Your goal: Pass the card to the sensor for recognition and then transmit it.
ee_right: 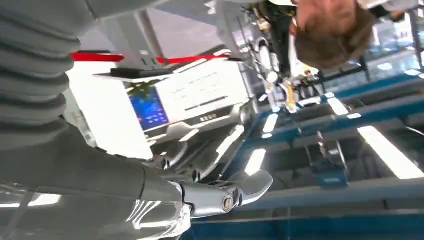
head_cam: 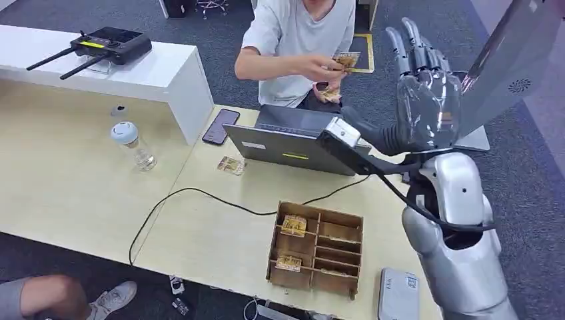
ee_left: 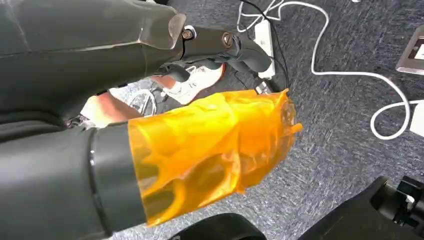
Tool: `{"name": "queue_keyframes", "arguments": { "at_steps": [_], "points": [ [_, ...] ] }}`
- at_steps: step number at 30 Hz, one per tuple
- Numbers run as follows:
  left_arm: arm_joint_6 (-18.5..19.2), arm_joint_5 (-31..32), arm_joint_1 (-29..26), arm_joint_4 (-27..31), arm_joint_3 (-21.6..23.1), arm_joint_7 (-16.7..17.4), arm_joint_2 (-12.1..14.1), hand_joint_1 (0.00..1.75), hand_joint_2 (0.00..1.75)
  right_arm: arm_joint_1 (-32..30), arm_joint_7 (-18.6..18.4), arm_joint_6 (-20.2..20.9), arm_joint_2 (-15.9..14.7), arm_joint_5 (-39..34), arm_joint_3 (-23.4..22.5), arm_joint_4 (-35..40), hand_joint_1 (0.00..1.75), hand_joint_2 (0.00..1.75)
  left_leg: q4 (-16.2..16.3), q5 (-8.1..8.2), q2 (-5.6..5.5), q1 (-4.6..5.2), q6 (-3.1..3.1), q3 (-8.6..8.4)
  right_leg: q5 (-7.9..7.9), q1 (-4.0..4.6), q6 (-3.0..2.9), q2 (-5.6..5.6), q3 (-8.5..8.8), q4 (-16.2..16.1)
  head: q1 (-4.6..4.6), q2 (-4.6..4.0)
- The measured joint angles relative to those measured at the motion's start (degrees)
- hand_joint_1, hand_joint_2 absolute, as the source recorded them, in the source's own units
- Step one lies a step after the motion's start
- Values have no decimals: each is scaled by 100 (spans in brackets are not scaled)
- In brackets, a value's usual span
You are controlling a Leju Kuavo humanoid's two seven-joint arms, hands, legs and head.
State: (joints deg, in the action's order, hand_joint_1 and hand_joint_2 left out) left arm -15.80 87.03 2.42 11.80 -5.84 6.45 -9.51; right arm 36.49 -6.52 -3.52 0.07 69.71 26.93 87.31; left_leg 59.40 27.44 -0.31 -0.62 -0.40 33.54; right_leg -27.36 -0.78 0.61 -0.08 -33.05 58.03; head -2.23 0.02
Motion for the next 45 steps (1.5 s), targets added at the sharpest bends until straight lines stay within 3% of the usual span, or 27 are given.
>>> {"name": "queue_keyframes", "arguments": {
  "at_steps": [10,11,22,29,45],
  "points": [
    [-155,-245,-114,0,-142,17,4,0,0,-1245,398,-365,-365,-318,81,1218,0,0,0,1,-2,0,1,2,0,0,0,-1,0,-2,0,0],
    [-155,-245,-119,0,-155,17,4,0,0,-1305,398,-370,-389,-322,88,1271,0,175,0,1,-1,0,1,2,0,0,0,0,0,-2,0,0],
    [-295,-459,-148,0,-361,63,2,0,0,-2774,619,-652,-831,-481,267,1465,0,175,-1,4,-5,-1,-1,5,-2,1,1,-6,0,-4,0,0],
    [-354,-525,-162,0,-481,70,0,0,0,-3503,608,-794,-914,-464,310,1351,0,175,-2,4,-4,-1,-1,6,-2,1,1,-5,-2,-4,0,0],
    [-358,-481,-163,0,-525,74,0,0,0,-4019,568,-632,-1021,-309,324,1067,0,175,-2,3,-2,-1,-1,6,-2,1,1,-2,-1,-4,0,0]
  ]
}}
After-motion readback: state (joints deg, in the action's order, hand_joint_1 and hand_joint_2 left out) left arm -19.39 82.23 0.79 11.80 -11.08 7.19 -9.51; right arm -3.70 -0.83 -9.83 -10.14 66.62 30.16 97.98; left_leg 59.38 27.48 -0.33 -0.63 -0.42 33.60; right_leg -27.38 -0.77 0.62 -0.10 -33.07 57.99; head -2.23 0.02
